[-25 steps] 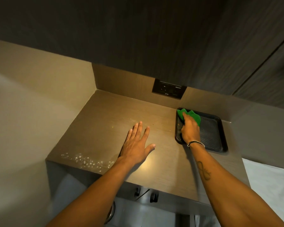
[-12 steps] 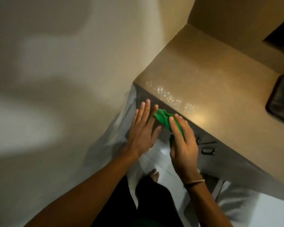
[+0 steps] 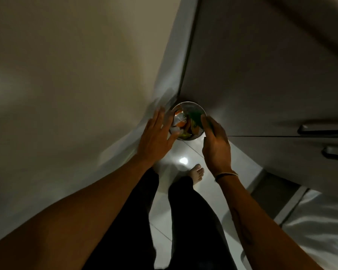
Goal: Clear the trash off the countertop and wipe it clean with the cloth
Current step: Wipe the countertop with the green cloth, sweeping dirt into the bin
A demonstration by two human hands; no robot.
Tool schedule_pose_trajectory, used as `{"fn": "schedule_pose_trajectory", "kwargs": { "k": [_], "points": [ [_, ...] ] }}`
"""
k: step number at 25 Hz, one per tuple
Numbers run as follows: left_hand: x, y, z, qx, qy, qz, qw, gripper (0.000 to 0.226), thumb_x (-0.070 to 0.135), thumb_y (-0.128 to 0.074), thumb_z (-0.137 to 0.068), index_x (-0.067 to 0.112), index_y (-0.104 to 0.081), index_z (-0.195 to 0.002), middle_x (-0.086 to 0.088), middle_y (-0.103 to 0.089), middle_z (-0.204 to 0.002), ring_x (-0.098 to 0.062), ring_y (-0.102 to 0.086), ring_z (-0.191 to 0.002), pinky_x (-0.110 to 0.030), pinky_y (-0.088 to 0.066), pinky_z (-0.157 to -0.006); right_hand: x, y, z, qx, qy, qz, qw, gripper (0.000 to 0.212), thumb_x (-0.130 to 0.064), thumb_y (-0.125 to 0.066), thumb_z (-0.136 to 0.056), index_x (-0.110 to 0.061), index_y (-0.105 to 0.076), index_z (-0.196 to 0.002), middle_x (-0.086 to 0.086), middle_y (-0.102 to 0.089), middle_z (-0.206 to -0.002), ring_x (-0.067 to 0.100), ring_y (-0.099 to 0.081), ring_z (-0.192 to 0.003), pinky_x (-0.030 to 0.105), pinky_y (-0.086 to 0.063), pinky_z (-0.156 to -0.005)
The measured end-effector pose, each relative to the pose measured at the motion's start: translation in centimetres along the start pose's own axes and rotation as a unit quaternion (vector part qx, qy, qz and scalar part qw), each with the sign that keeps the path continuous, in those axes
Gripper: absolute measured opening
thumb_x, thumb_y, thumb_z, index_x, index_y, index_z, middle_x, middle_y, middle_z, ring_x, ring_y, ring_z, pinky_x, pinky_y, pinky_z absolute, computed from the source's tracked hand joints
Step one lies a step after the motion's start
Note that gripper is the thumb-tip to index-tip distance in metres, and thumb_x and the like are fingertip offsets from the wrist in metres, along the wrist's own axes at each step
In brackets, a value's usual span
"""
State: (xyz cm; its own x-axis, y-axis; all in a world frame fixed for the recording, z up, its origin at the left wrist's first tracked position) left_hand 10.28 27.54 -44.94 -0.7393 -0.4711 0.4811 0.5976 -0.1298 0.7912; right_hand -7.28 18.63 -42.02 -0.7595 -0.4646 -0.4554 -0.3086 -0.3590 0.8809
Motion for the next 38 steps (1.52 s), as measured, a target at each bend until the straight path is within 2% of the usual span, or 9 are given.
{"fn": "schedule_pose_trajectory", "kwargs": {
  "k": [4,7,11,15,25,28,31,35,38],
  "points": [
    [-5.2,-10.1,-6.6,-0.026,0.057,0.074,0.995,0.087,0.056,-0.052,-0.106,0.025,-0.004,-0.171,-0.008,0.005,-0.181,-0.034,-0.013,-0.165,-0.054,-0.041,-0.120,7.6,-10.2,-2.7,0.012,-0.060,0.008,0.998,0.081,0.009,-0.070,-0.089,-0.020,-0.042,-0.159,0.016,-0.052,-0.155,0.039,-0.056,-0.139,0.050,-0.057,-0.107],
    [-8.5,-15.6,-11.0,-0.042,0.110,0.109,0.987,0.086,0.047,-0.055,-0.108,0.022,-0.003,-0.171,-0.011,0.003,-0.181,-0.039,-0.022,-0.163,-0.058,-0.040,-0.122,12.4,-16.0,-4.1,0.024,-0.116,0.001,0.993,0.072,0.009,-0.059,-0.093,-0.018,-0.044,-0.158,0.015,-0.051,-0.156,0.036,-0.054,-0.140,0.053,-0.059,-0.106],
    [-10.4,-19.3,-13.7,-0.002,0.152,0.222,0.963,0.083,0.014,-0.063,-0.104,0.021,-0.014,-0.170,-0.017,-0.039,-0.170,-0.043,-0.048,-0.147,-0.046,-0.045,-0.112,15.4,-19.9,-4.8,0.066,-0.154,-0.055,0.984,0.069,0.005,-0.062,-0.097,-0.017,-0.041,-0.158,0.014,-0.048,-0.158,0.035,-0.056,-0.140,0.053,-0.058,-0.108],
    [-10.1,-17.1,-13.5,0.051,0.197,0.202,0.958,0.064,0.006,-0.055,-0.101,0.020,-0.039,-0.162,-0.023,-0.066,-0.142,-0.051,-0.062,-0.127,-0.054,-0.050,-0.103,14.9,-18.4,-4.7,0.083,-0.185,-0.113,0.973,0.064,0.001,-0.069,-0.097,-0.011,-0.047,-0.155,0.014,-0.057,-0.150,0.032,-0.062,-0.133,0.041,-0.053,-0.111],
    [-0.9,2.4,0.4,-0.001,0.265,0.228,0.937,0.057,0.028,-0.067,-0.103,0.030,-0.047,-0.155,-0.013,-0.067,-0.144,-0.042,-0.061,-0.132,-0.055,-0.050,-0.108,2.6,5.7,1.2,0.032,-0.153,-0.174,0.972,0.056,-0.010,-0.053,-0.103,-0.016,-0.043,-0.158,0.014,-0.058,-0.150,0.034,-0.060,-0.134,0.043,-0.050,-0.114],
    [3.7,9.6,5.7,0.013,0.268,0.257,0.928,0.048,0.032,-0.063,-0.104,0.035,-0.051,-0.150,-0.008,-0.070,-0.138,-0.039,-0.066,-0.125,-0.049,-0.055,-0.096,-2.4,14.4,2.2,0.044,-0.116,-0.209,0.970,0.056,-0.027,-0.038,-0.104,-0.019,-0.041,-0.159,0.010,-0.057,-0.152,0.022,-0.057,-0.137,0.027,-0.049,-0.115],
    [8.4,15.4,8.6,0.017,0.272,0.281,0.920,0.034,0.038,-0.061,-0.104,0.037,-0.057,-0.138,0.002,-0.070,-0.113,-0.033,-0.072,-0.108,-0.036,-0.059,-0.071,-6.1,20.8,2.7,0.059,-0.084,-0.195,0.975,0.057,-0.016,-0.045,-0.103,-0.026,-0.040,-0.159,0.005,-0.057,-0.148,0.014,-0.055,-0.133,0.012,-0.044,-0.109],
    [13.2,19.9,9.3,0.008,0.263,0.348,0.900,0.031,0.046,-0.061,-0.098,0.047,-0.056,-0.128,0.000,-0.073,-0.114,-0.035,-0.074,-0.098,-0.056,-0.068,-0.076,-8.5,27.1,3.0,0.070,-0.067,-0.200,0.975,0.070,0.007,-0.051,-0.098,-0.028,-0.043,-0.159,0.003,-0.056,-0.151,0.017,-0.054,-0.137,0.031,-0.048,-0.117],
    [15.3,21.4,8.4,-0.001,0.266,0.396,0.879,0.043,0.051,-0.062,-0.082,0.051,-0.054,-0.124,-0.003,-0.072,-0.122,-0.037,-0.074,-0.099,-0.060,-0.068,-0.070,-9.7,31.7,3.4,0.079,-0.037,-0.180,0.980,0.064,0.005,-0.052,-0.102,-0.027,-0.048,-0.157,-0.002,-0.059,-0.148,0.010,-0.056,-0.133,0.021,-0.047,-0.114]
  ]
}}
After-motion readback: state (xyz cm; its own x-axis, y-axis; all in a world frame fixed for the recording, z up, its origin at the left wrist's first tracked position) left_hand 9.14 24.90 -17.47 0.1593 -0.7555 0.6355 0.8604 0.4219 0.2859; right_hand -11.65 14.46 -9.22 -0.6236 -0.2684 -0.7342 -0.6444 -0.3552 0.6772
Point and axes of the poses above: each hand's wrist, its own z-axis away from the middle knuckle, its own y-axis out of the back of the hand, x = y × z, the point moved 7 cm from there along -z, towards the middle knuckle
